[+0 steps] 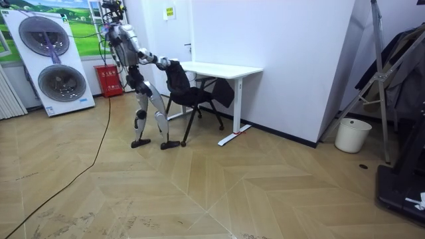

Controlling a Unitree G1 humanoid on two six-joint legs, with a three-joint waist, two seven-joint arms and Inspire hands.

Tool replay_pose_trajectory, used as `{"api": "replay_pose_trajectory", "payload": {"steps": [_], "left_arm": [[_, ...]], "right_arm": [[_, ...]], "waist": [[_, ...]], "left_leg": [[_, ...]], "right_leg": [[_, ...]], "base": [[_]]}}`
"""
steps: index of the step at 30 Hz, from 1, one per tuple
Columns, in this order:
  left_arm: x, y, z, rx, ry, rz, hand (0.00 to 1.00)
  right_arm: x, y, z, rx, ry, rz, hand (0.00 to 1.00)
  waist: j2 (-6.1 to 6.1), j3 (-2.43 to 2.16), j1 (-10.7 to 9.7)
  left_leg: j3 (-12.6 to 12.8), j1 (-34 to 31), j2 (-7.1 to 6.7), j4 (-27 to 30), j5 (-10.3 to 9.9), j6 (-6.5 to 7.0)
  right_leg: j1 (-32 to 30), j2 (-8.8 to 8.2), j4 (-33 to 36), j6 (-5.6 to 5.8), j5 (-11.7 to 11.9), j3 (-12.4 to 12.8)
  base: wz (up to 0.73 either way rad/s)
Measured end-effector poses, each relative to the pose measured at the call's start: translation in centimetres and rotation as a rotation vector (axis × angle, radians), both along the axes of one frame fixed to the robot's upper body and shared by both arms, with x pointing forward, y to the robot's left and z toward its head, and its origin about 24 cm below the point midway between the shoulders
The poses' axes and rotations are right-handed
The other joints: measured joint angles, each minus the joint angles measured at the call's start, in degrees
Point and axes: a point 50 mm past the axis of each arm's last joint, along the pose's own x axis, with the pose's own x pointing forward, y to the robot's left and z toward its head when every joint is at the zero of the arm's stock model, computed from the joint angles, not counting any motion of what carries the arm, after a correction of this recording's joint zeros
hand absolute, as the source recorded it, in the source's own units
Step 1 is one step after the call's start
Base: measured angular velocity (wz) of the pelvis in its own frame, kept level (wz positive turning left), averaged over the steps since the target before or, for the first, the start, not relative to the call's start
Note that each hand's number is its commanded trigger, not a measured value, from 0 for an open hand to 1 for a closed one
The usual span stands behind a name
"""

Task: Push chair

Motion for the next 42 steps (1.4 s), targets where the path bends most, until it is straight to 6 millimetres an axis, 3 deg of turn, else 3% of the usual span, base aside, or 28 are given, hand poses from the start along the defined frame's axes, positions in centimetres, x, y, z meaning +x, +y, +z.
{"api": "replay_pose_trajectory", "payload": {"steps": [1,3,5,6,7,8,9,10,11,12,13,14,15,16,17,18,19,20,22,24,25,29,33,38,41,42], "left_arm": [[-0.5,0.8,0.3,0.003,-0.008,-0.014,1.0],[-1.5,1.1,0.0,-0.01,-0.01,-0.008,1.0],[-1.4,1.3,0.0,-0.004,-0.005,-0.004,1.0],[-1.1,1.3,0.2,-0.004,-0.01,-0.001,1.0],[-1.0,1.5,0.1,0.0,-0.005,0.004,1.0],[-1.0,1.5,0.1,0.0,-0.006,0.007,1.0],[-0.8,1.6,0.3,0.002,-0.012,0.009,1.0],[-0.6,1.6,0.7,0.003,-0.028,0.007,1.0],[-0.5,1.6,0.7,0.0,-0.031,0.008,1.0],[-0.2,1.3,0.6,-0.001,-0.015,0.004,1.0],[0.0,1.0,0.3,0.002,0.007,0.007,1.0],[-0.1,0.8,0.2,-0.001,0.017,0.009,1.0],[-0.2,0.4,0.0,-0.01,0.021,0.012,1.0],[-0.2,0.0,-0.2,-0.014,0.015,0.013,0.99],[-0.1,-0.1,-0.2,-0.011,0.01,0.014,0.73],[0.2,-0.6,-0.1,-0.003,0.001,0.011,0.0],[0.3,-0.9,0.0,0.008,-0.006,0.004,0.0],[0.4,-1.0,0.0,0.013,-0.007,0.001,0.0],[0.1,-1.3,-0.5,0.005,0.012,0.006,0.0],[-0.2,-1.5,-0.7,-0.031,0.023,0.025,0.0],[-0.2,-1.6,-0.7,-0.063,0.028,0.042,0.0],[-0.1,-2.0,-0.6,-0.165,0.048,0.084,0.0],[-0.2,-2.0,-0.2,-0.259,0.046,0.109,0.0],[-0.3,-1.2,0.8,-0.423,0.018,0.142,0.0],[-0.7,3.3,1.8,-0.598,-0.076,0.386,0.0],[-1.3,5.6,2.6,-0.678,-0.168,0.5,0.0]], "right_arm": [[-0.3,0.4,0.4,0.0,-0.014,0.03,1.0],[-1.3,0.5,0.5,0.0,-0.01,0.06,1.0],[-1.1,0.8,0.5,-0.006,0.009,0.063,1.0],[-0.8,1.0,0.6,-0.009,0.015,0.06,1.0],[-0.7,1.1,0.7,-0.011,0.027,0.058,1.0],[-0.5,1.2,0.7,-0.014,0.031,0.058,1.0],[-0.3,1.3,0.9,-0.018,0.033,0.062,1.0],[-0.2,1.4,1.3,-0.013,0.019,0.067,1.0],[-0.2,1.3,1.4,-0.015,0.013,0.07,1.0],[-0.3,1.2,1.2,-0.02,0.026,0.059,1.0],[-0.4,1.0,0.8,-0.026,0.045,0.044,1.0],[-0.4,0.9,0.6,-0.027,0.05,0.038,1.0],[-0.3,0.8,0.6,-0.029,0.047,0.024,1.0],[-0.2,0.4,0.6,-0.04,0.037,0.015,1.0],[-0.1,0.2,0.6,-0.045,0.032,0.011,1.0],[-0.1,-0.1,0.5,-0.043,0.03,-0.004,0.46],[-0.1,-0.3,0.3,-0.044,0.032,-0.014,0.06],[-0.1,-0.3,0.3,-0.045,0.034,-0.017,0.0],[-0.3,-0.6,-0.1,-0.056,0.042,-0.017,0.0],[-0.2,-0.7,-0.1,-0.062,0.037,-0.022,0.0],[-0.2,-0.9,0.0,-0.06,0.034,-0.032,0.0],[-0.1,-1.1,0.1,-0.025,0.05,-0.065,0.0],[-0.6,-1.3,0.1,0.037,0.062,-0.087,0.0],[-1.1,-2.7,1.7,0.181,0.028,-0.134,0.0],[-2.4,-4.8,3.2,0.297,-0.031,-0.225,0.0],[-3.1,-6.0,3.5,0.321,-0.048,-0.269,0.0]], "waist": [[0.19,0.25,-0.3],[0.78,0.6,-0.9],[0.82,0.73,-1.0],[0.5,0.81,-1.0],[0.73,0.84,-1.0],[1.3,0.86,-1.0],[0.92,0.94,-0.7],[-1.15,1.55,-1.8],[-1.89,2.0,-2.4],[-1.21,1.79,-3.4],[-0.08,1.37,-3.8],[0.34,1.17,-4.0],[0.82,1.14,-3.9],[1.21,0.83,-3.8],[1.19,0.8,-4.2],[0.87,0.58,-5.0],[-0.62,0.76,-6.1],[-1.23,0.88,-6.2],[-0.31,0.52,-6.6],[0.45,-0.11,-6.5],[0.76,-0.1,-6.8],[0.7,-0.06,-6.9],[0.74,-0.13,-7.4],[1.43,0.42,-7.2],[1.43,0.4,-7.2],[1.38,0.41,-7.7]], "left_leg": [[-0.1,1.2,0.57,-0.2,-0.6,-0.96],[0.6,2.4,2.38,-0.6,-1.1,-2.14],[0.6,2.7,3.45,-0.9,-1.4,-2.93],[0.6,2.7,3.9,-0.8,-1.6,-3.02],[1.5,2.6,5.36,-0.1,-2.0,-3.7],[2.1,2.5,6.38,0.2,-2.2,-3.94],[4.2,2.3,7.86,1.6,-2.4,-4.14],[5.1,0.9,8.11,6.3,-4.2,-5.31],[4.7,-0.2,8.33,9.8,-5.3,-5.75],[4.4,-2.5,10.38,16.8,-6.1,-5.04],[4.4,-4.7,12.04,21.3,-5.5,-4.58],[4.5,-5.3,12.56,22.5,-5.2,-4.46],[4.6,-6.4,12.38,22.5,-4.4,-4.05],[4.7,-6.9,12.1,20.6,-4.0,-4.12],[4.6,-6.8,11.74,19.0,-4.0,-4.17],[4.6,-6.0,10.62,14.9,-3.3,-5.13],[4.7,-5.1,9.37,11.0,-2.3,-6.28],[4.7,-4.7,8.5,9.5,-1.6,-5.78],[4.7,-3.4,7.07,5.0,-0.2,-4.76],[4.8,-2.7,5.91,1.6,1.4,-3.9],[4.7,-2.1,5.12,-0.3,2.7,-3.7],[4.8,0.6,3.35,-5.2,5.0,-3.67],[4.6,1.6,3.13,-7.0,5.5,-3.26],[4.5,1.1,3.0,-7.3,5.7,-2.93],[4.5,0.9,3.01,-7.4,5.9,-3.07],[4.5,0.9,3.06,-7.4,5.9,-3.09]], "right_leg": [[1.0,0.65,0.4,-1.4,2.2,-0.6],[2.0,1.68,1.5,-1.57,0.4,-1.9],[2.0,2.63,2.0,-2.6,-0.5,-2.2],[1.8,2.89,2.7,-2.59,-1.2,-2.0],[1.8,4.18,2.9,-1.51,-2.2,-0.6],[1.7,5.09,3.7,-1.24,-2.9,0.1],[0.0,5.3,8.8,-0.97,-6.4,1.8],[-1.9,4.02,15.7,-0.81,-11.5,3.6],[-2.1,4.65,17.7,-1.85,-12.7,4.2],[-1.5,6.62,18.4,-2.82,-13.3,4.8],[-0.5,8.39,17.1,-2.94,-13.3,4.8],[0.0,8.95,16.0,-2.94,-13.3,4.6],[0.1,8.39,14.8,-2.95,-13.3,3.2],[0.1,6.84,13.7,-2.95,-13.3,0.5],[0.1,6.03,13.1,-2.91,-13.3,-0.7],[0.1,5.22,12.0,-2.12,-12.6,-1.0],[0.2,4.62,11.0,-1.33,-11.1,-0.3],[0.3,4.51,10.0,-1.01,-9.5,0.7],[2.6,5.66,3.2,0.13,-3.5,2.4],[3.7,5.66,-1.1,0.65,-0.4,2.4],[4.5,5.43,-3.0,0.65,1.0,2.5],[5.8,5.22,-5.2,0.78,2.6,4.6],[7.1,5.23,-7.0,0.21,3.6,4.6],[6.9,5.1,-7.8,-0.8,4.1,4.6],[6.5,5.39,-8.0,-0.99,4.3,5.0],[6.5,5.4,-7.9,-1.02,4.3,5.0]], "base": [[0.19],[0.22],[0.06],[0.0],[-0.04],[0.0],[0.35],[0.53],[0.83],[0.62],[0.38],[-0.1],[-0.22],[-0.07],[0.3],[0.59],[0.59],[0.39],[-0.07],[-0.22],[-0.1],[0.02],[0.07],[0.02],[-0.05],[0.0]]}}
